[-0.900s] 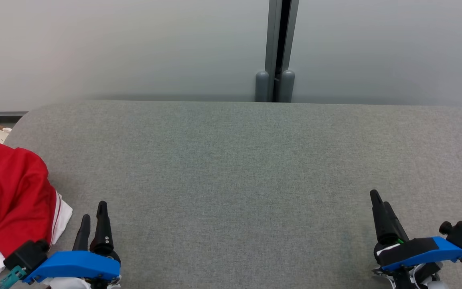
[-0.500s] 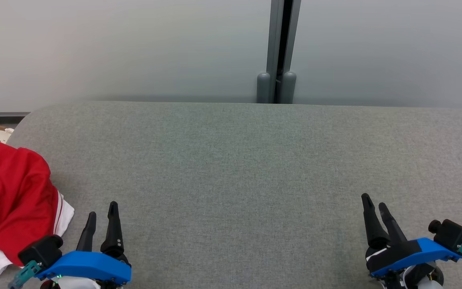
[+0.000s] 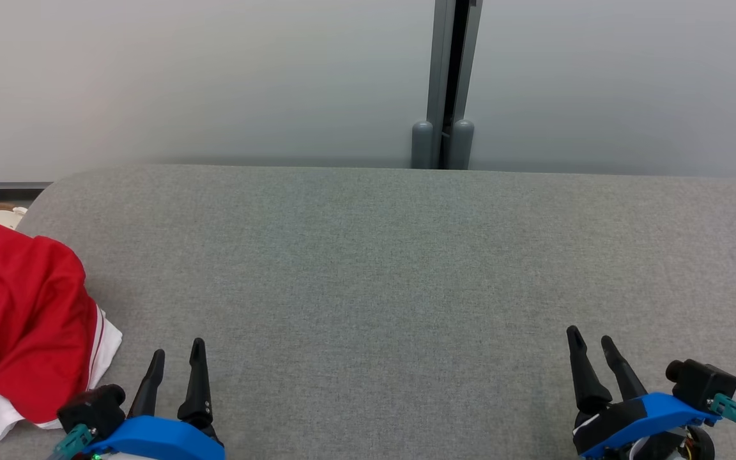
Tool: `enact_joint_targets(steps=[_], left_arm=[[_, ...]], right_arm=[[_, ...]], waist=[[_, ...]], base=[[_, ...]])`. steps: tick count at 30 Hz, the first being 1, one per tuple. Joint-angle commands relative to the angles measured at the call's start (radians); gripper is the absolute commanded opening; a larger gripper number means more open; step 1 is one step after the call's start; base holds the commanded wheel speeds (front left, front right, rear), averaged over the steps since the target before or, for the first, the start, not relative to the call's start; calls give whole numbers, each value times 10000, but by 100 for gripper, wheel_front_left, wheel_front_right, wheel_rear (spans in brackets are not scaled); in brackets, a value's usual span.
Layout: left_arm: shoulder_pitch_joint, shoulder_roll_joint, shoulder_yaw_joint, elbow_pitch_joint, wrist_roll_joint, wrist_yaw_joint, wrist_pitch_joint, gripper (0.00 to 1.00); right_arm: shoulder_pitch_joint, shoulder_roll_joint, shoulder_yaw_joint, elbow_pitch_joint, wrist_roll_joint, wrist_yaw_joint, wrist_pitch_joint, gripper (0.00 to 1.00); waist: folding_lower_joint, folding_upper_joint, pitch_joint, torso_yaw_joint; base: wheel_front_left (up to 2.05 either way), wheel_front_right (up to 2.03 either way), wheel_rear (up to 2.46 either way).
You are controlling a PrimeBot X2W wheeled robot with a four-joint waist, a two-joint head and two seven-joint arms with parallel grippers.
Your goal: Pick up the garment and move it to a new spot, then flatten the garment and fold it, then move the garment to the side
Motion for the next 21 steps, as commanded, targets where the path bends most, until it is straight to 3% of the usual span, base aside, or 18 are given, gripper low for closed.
enact_joint_targets(steps=[1,21], left_arm=[[-51,46,-8,-43,197,-66,-83,100],[-246,54,91,65,2178,-65,-549,100]], right_arm=[[-39,-3,6,-25,-206,19,-76,100],[-251,2,-223,212,-2376,23,-554,100]], waist=[[0,-1,2,4],[0,-1,83,74]], base=[[0,0,0],[0,0,0]])
